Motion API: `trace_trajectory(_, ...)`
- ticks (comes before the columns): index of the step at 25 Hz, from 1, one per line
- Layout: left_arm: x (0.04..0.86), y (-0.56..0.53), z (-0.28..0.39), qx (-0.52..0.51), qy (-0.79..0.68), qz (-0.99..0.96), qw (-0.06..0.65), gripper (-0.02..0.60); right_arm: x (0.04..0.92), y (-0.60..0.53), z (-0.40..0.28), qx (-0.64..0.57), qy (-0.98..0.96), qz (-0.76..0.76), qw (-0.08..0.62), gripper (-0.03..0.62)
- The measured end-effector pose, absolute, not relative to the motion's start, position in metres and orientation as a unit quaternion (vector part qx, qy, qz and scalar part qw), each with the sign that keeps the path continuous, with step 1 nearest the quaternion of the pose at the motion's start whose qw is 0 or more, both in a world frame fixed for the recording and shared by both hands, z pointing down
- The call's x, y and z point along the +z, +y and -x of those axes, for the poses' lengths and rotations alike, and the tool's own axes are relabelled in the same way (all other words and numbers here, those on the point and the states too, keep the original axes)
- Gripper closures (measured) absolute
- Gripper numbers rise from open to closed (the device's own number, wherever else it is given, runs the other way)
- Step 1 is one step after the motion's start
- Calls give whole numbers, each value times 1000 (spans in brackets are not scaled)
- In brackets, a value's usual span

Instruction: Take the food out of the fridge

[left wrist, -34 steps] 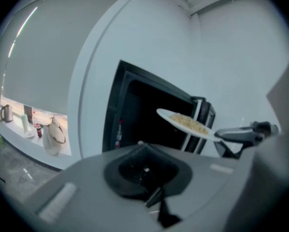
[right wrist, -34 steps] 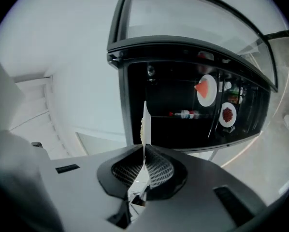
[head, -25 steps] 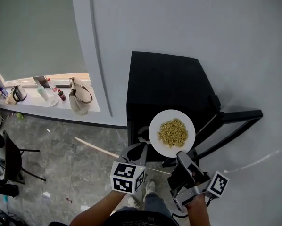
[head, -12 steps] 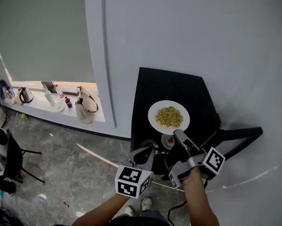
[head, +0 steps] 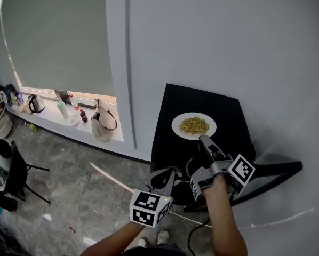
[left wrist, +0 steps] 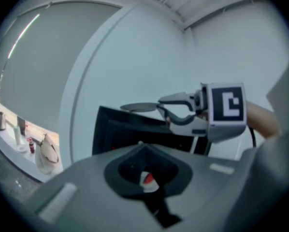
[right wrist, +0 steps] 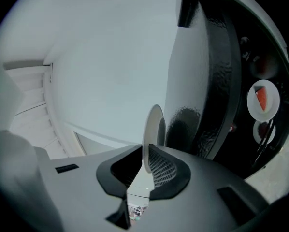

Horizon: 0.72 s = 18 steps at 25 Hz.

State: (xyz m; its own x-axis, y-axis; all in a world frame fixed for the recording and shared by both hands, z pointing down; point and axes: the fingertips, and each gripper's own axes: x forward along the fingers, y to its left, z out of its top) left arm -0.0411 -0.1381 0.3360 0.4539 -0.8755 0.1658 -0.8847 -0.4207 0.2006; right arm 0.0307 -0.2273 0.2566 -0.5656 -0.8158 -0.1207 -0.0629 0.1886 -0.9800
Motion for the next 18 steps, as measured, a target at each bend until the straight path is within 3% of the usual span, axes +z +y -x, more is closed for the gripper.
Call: trace_trajectory(18,358,-160,43,22,-519,-841,152,586,272,-226,-37,-573,665,344,333,462)
